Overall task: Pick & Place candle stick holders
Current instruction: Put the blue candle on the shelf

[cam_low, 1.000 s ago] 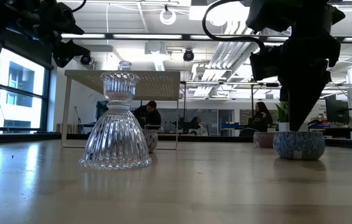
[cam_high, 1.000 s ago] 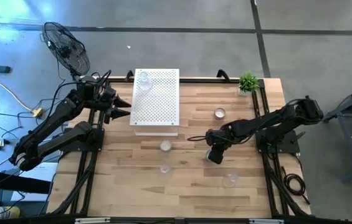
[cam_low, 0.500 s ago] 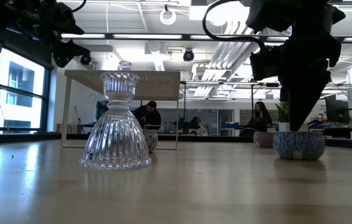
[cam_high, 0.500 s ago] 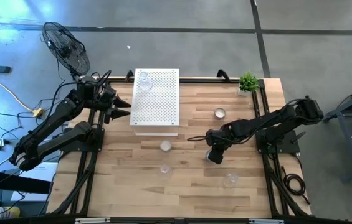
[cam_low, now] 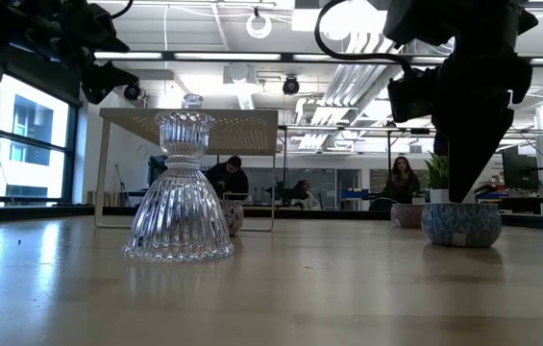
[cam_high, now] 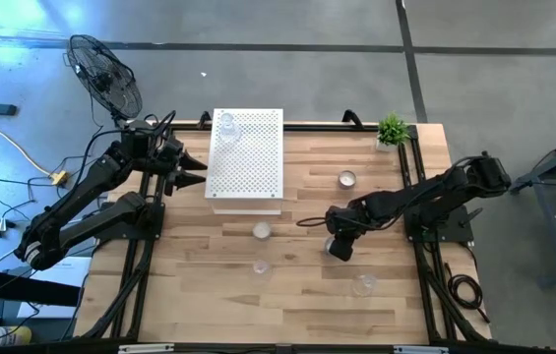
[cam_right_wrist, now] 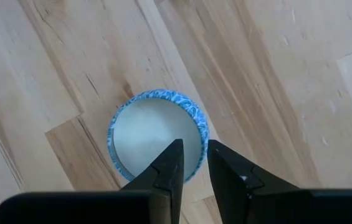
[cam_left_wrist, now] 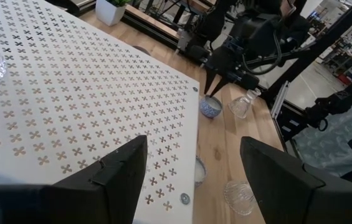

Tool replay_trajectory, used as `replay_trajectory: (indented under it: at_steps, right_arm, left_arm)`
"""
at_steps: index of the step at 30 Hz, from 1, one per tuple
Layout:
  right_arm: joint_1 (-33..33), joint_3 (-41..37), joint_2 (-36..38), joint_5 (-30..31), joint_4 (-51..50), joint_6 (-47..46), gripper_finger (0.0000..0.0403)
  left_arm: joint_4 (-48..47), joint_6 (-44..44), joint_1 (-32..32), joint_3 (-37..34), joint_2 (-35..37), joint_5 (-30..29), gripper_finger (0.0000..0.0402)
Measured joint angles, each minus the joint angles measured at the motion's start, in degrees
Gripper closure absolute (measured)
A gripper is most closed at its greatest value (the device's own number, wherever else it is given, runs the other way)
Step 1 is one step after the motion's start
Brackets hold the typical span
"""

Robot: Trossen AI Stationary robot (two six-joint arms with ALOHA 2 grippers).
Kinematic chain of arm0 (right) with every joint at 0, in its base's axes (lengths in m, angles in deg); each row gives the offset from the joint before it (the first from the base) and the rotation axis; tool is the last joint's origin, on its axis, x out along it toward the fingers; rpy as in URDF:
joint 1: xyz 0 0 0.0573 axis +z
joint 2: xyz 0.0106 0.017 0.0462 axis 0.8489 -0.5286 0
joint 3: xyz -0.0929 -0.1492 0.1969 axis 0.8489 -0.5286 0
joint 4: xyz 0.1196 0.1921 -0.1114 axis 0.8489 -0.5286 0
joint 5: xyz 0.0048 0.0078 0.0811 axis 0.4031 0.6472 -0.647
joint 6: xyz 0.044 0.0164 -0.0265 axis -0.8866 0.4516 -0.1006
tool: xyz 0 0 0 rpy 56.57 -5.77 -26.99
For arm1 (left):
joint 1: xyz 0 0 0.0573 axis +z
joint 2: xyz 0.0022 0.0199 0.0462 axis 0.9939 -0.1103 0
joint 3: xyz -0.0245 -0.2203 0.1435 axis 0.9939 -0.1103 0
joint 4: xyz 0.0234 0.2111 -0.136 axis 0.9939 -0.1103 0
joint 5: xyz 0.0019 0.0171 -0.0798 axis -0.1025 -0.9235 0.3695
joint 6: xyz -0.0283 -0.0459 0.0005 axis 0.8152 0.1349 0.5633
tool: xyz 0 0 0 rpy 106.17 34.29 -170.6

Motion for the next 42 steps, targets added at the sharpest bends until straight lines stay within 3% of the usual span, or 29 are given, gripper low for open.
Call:
replay_trajectory:
  at_steps: [24, 33, 42]
  right_arm:
    - [-0.39, -0.02, -3.15, 0.22, 1.18, 1.36, 0.0337]
    - [-0.39, -0.02, -3.15, 1.57, 0.88, 3.1, 0.0397]
    - [-0.37, 0.04, -3.15, 2.74, 0.39, 3.75, 0.0399]
  left_arm:
    - [0.0, -0.42, -0.02, 0.0, 0.01, 0.98, 0.0149]
    - [0.0, -0.42, 0.0, 0.0, 0.01, 0.95, 0.0149]
    - [0.04, -0.48, 0.0, 0.0, 0.01, 0.74, 0.0149]
